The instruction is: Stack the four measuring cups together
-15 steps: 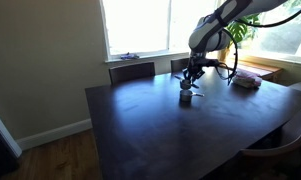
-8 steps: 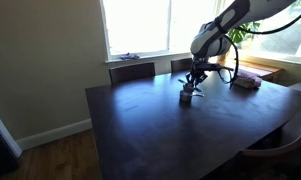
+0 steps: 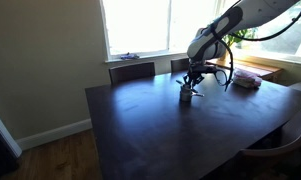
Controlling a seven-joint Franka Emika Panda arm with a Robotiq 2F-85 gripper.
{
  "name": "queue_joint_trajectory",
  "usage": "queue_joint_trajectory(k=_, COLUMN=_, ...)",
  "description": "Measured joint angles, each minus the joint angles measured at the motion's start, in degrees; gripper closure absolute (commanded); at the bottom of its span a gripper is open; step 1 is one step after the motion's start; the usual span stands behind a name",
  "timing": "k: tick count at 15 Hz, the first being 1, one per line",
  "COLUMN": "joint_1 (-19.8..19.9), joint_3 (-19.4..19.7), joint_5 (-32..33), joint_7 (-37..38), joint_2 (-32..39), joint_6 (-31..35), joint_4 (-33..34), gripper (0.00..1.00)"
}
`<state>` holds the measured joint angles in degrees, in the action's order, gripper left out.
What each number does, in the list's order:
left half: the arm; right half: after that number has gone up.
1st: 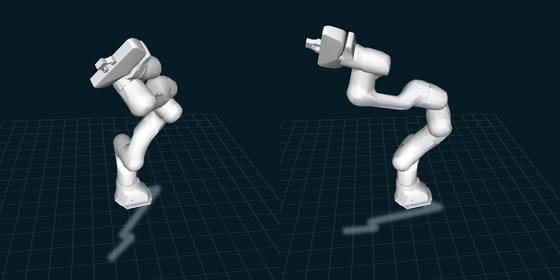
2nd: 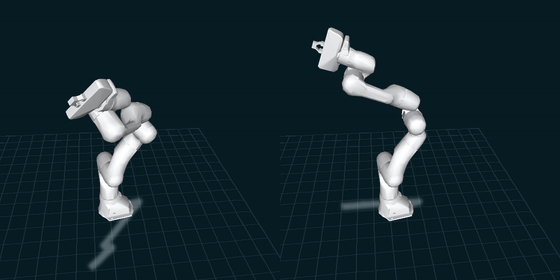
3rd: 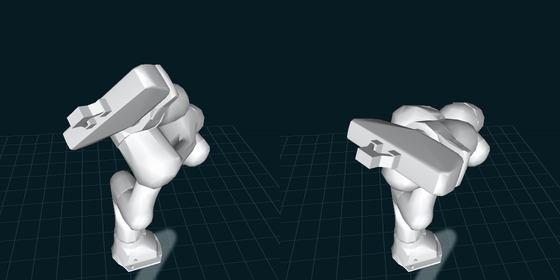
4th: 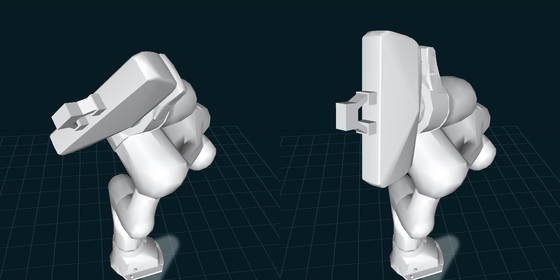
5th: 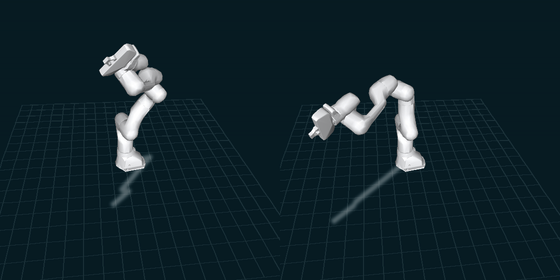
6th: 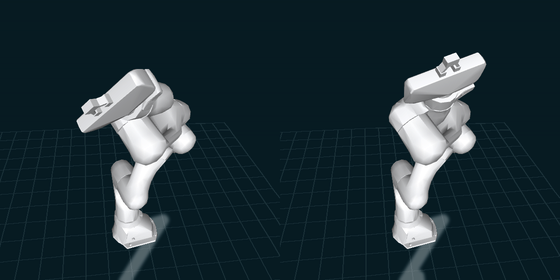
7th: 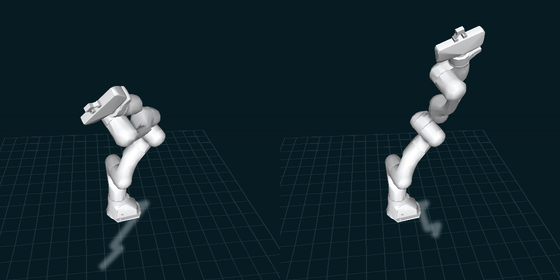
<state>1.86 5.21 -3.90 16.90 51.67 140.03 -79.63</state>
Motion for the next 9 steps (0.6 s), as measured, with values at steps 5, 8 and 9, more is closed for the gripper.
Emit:
queue_joint_trajectory(k=5, joint_1=-0.08, joint_3=-0.01, joint_5=0.0, joint_7=0.1, joint_2=2.06, joint_6=-0.43, joint_4=2.14, gripper=0.58)
queue_joint_trajectory(k=8, joint_1=-0.2, joint_3=-0.06, joint_5=0.0, joint_7=0.11, joint_2=2.27, joint_6=-0.55, joint_4=2.24, gripper=0.4)
queue_joint_trajectory(k=9, joint_1=-0.23, joint_3=-0.08, joint_5=0.0, joint_7=0.11, joint_2=2.27, joint_6=-0.55, joint_4=2.27, gripper=0.34)
